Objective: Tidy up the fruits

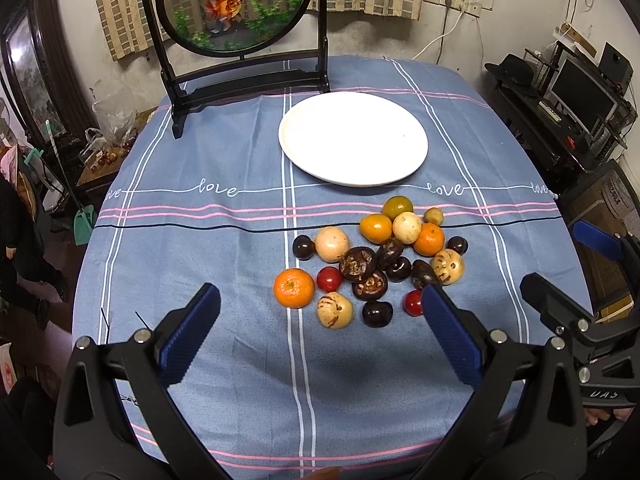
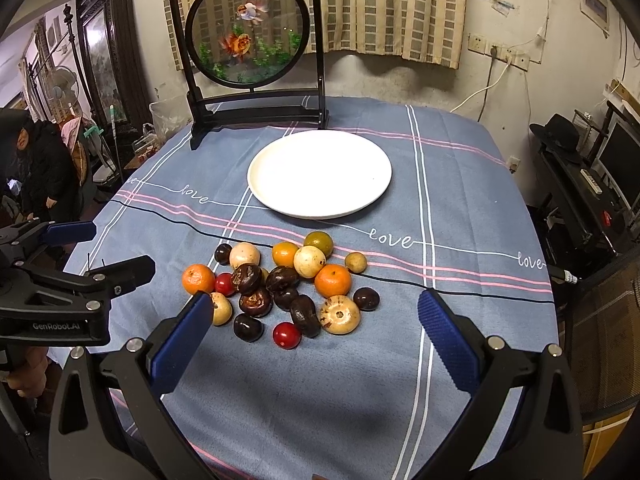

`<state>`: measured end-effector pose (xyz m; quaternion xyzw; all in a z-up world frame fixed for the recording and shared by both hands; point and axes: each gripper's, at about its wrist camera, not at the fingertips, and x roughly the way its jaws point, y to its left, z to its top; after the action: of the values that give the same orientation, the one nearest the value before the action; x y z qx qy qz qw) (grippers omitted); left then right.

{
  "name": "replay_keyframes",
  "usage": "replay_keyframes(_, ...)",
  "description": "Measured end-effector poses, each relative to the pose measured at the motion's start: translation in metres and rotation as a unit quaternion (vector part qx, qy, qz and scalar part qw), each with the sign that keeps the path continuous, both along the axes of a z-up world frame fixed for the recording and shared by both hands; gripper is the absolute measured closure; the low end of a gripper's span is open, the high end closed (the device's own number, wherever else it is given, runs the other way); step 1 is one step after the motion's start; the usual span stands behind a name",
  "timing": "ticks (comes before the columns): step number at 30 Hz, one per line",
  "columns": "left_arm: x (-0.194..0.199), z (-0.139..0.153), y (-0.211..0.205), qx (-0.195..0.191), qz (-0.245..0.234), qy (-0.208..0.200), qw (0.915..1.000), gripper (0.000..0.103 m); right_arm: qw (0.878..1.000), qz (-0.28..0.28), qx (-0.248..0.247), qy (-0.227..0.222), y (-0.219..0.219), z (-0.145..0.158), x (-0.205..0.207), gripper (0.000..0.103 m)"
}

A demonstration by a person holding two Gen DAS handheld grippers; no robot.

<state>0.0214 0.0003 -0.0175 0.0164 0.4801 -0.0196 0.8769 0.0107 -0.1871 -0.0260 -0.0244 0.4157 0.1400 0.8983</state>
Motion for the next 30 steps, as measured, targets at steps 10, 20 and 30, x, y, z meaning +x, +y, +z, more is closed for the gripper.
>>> replay_keyframes(10, -0.001, 0.003, 0.001, -0.001, 0.005, -0.007, 1.0, 0.002, 1.0, 0.001, 0.005, 0.002, 0.0, 0.001, 0.001, 0.001)
replay_keyframes(20, -0.002, 0.003, -0.004, -0.005, -0.005, -0.011, 0.9999, 0.002, 1.0, -0.007, 0.023, -0.002, -0.009, 0.002, 0.0, 0.001)
replay_keyframes(30, -0.002, 0.003, 0.0, -0.012, 0.0, -0.011, 0.9999, 0.002, 0.999, 0.003, 0.035, 0.004, -0.006, 0.002, 0.001, 0.001)
